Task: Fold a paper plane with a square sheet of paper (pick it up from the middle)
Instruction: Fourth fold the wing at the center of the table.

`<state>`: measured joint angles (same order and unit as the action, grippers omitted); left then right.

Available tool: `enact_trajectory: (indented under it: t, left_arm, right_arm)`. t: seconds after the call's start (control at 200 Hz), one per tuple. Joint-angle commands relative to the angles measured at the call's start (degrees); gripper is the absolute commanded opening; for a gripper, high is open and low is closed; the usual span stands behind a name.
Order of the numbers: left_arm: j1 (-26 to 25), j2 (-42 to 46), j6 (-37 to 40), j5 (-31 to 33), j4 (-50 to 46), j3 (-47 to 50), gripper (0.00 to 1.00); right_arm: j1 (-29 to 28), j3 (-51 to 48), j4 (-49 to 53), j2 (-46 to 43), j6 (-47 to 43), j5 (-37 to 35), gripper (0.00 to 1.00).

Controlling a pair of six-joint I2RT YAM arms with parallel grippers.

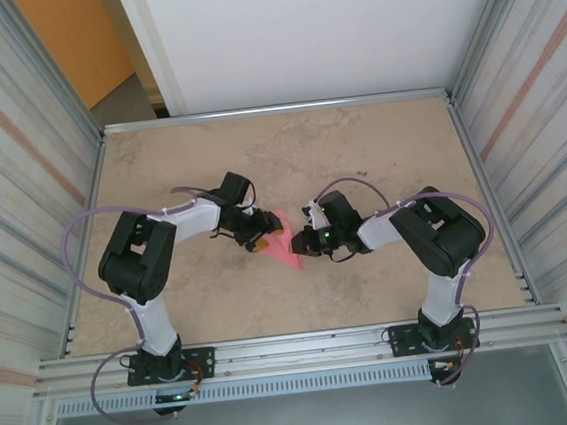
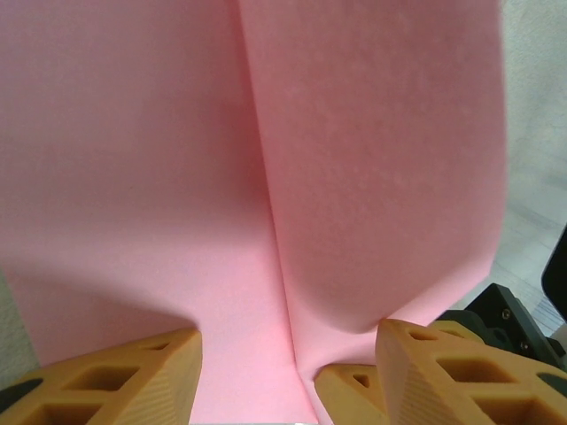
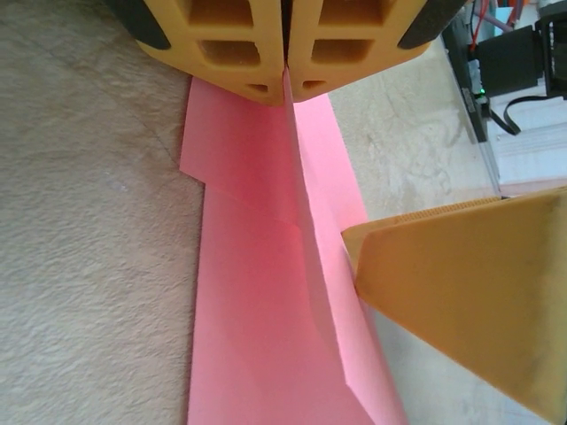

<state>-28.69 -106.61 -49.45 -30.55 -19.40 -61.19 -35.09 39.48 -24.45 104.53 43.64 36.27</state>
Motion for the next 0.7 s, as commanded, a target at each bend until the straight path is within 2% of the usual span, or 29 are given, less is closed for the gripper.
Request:
enact_trajectory:
  t: [0.0,0.411,0.596,0.697]
  left_arm:
    - [-1.09,-4.42,1.11,4.77,-7.81,2.46,0.57]
    - [0.23,5.46,3.51,-2.35,2.91,-2.07,0.59]
    - [0.81,8.82,3.33,-4.61,12.14,2.93,0.53]
    - [0.83,9.11,2.91,-6.42,16.92,5.47,0.46]
  right_arm:
    - [0.97,-0.37,1.24,1.83,2.04,0.09,0.08]
    - [3.18,-0.24,0.28,3.39,4.52,4.96,0.07]
    - [4.14,0.15,-0.08,4.50,6.34,6.81,0.06]
    - [4.42,0.42,0.37,4.67,6.99,7.10,0.06]
